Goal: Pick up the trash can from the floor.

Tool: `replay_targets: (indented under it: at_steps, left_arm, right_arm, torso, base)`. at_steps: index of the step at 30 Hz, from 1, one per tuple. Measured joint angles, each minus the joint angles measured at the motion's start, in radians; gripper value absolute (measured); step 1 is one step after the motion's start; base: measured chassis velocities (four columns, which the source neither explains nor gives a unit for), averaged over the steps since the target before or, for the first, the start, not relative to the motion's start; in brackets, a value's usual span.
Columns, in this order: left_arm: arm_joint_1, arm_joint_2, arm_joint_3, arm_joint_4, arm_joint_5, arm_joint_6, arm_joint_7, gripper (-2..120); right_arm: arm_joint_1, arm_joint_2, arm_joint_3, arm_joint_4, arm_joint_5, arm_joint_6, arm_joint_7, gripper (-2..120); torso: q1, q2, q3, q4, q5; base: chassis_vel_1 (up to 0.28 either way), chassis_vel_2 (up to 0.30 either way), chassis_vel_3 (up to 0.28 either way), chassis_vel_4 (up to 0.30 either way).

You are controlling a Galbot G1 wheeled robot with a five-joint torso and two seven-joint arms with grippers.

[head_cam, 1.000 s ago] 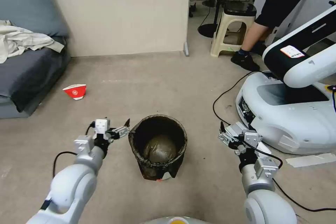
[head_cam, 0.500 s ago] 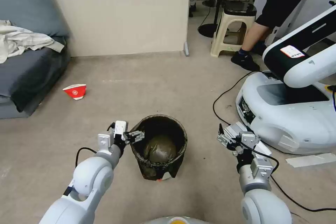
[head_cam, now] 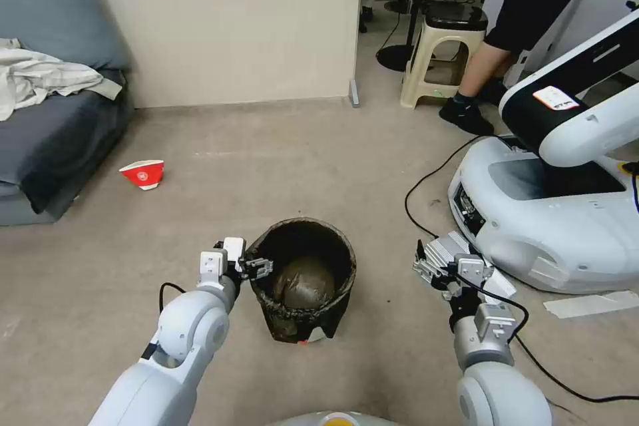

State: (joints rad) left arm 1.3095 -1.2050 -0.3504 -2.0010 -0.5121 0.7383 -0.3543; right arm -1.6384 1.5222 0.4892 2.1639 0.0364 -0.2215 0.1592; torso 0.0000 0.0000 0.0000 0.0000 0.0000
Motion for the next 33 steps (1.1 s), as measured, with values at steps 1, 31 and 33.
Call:
replay_targets:
  at_steps: [1,31,33]
  left_arm:
    - [0.0,0.0,0.0,0.0,0.0,0.0,0.0,100]
    - [-0.007,-0.021,0.068,0.034,-0.062,-0.004,-0.093,81]
    - [-0.008,-0.022,0.069,0.037,-0.065,-0.004,-0.101,77]
  right_arm:
    - [0.0,0.0,0.0,0.0,0.0,0.0,0.0,100]
    - [-0.005,0.014,-0.008,-0.01,-0.003,0.024,-0.002,100]
    - [-0.004,0.013,-0.008,-0.012,-0.003,0.024,-0.002,100]
  torso:
    - [0.0,0.0,0.0,0.0,0.0]
    - [0.0,0.0,0.0,-0.0001,0.0]
    - [0.0,0.0,0.0,-0.0001,0.0001]
  base:
    - [0.0,0.0,0.0,0.0]
    - [0.0,0.0,0.0,0.0]
    - [0.0,0.0,0.0,0.0]
